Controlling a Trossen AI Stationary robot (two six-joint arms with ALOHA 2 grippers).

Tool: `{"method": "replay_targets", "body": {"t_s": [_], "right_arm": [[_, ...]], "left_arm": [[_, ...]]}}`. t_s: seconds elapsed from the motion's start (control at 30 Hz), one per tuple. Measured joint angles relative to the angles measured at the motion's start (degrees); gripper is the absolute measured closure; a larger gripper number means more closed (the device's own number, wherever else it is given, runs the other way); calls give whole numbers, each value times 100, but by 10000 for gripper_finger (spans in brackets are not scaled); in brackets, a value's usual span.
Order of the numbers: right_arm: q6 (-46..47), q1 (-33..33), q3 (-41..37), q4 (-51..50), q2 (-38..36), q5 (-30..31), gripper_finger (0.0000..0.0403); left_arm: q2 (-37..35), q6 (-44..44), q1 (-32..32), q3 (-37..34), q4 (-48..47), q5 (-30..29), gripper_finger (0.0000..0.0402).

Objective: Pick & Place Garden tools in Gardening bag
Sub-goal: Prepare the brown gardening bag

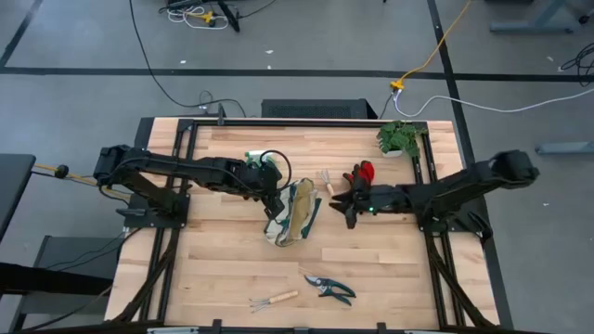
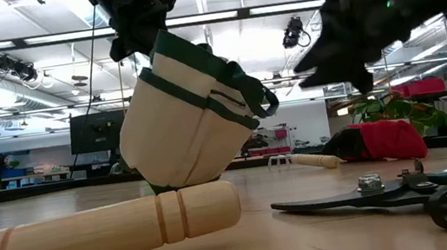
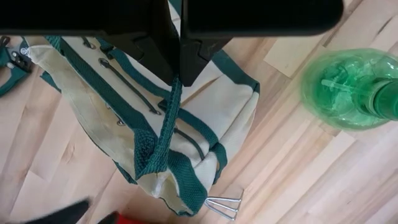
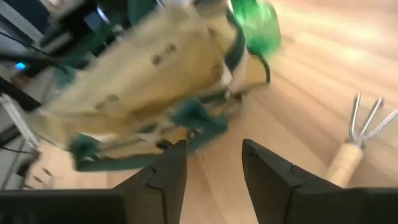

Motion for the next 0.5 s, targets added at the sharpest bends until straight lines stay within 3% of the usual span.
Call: {"method": "replay_targets", "body": {"t_s": [0.17, 0.5], "right_arm": [[135, -81, 4, 891, 516, -102, 248], [717, 60, 4, 1350, 1338, -236, 248]], "left_arm": [[0, 32, 0, 0, 4, -4, 394], [0, 58, 0, 0, 3, -4, 394]]}}
